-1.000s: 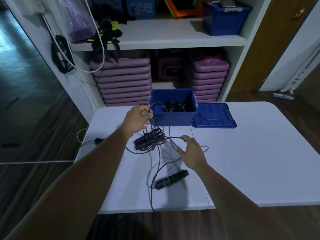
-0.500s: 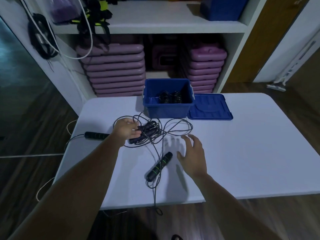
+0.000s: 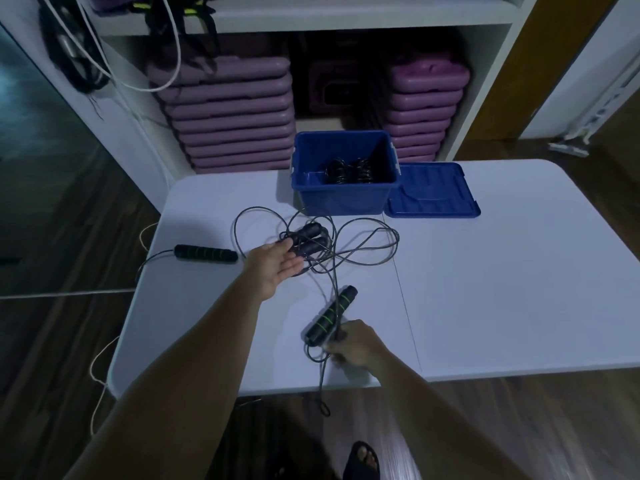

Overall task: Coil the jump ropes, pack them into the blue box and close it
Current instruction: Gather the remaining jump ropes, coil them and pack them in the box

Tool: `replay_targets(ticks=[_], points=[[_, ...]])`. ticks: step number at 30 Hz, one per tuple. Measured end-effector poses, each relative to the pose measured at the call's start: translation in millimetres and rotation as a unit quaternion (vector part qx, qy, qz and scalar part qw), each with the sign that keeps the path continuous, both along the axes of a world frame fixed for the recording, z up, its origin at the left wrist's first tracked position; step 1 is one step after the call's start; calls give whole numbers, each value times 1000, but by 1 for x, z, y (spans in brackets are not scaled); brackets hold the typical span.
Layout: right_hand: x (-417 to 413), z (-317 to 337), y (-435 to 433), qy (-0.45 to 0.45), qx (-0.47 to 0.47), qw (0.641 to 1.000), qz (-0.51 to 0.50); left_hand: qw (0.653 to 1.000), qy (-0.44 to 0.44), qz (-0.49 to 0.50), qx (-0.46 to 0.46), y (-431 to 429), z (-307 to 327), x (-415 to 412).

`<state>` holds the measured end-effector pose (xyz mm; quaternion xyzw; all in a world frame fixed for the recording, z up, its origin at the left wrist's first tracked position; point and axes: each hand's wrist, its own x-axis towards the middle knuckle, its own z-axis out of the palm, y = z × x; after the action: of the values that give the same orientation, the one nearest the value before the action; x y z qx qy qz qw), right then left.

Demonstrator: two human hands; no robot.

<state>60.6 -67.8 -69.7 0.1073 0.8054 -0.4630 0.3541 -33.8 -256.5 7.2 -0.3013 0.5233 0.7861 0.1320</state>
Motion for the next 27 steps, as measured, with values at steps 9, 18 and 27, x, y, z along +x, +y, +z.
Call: replay_targets(ticks=[9,18,27], points=[[-1,25,-7,-62,-213,964,-148,970,-52,-159,-178,-17,-26,60],[0,37,-8,-53,-229,961,-149,857,-9,-333,-392,15,-72,87],[4,35,4,-47,-189,964,-181,926,-23,-272,-262,-2,-52,86]])
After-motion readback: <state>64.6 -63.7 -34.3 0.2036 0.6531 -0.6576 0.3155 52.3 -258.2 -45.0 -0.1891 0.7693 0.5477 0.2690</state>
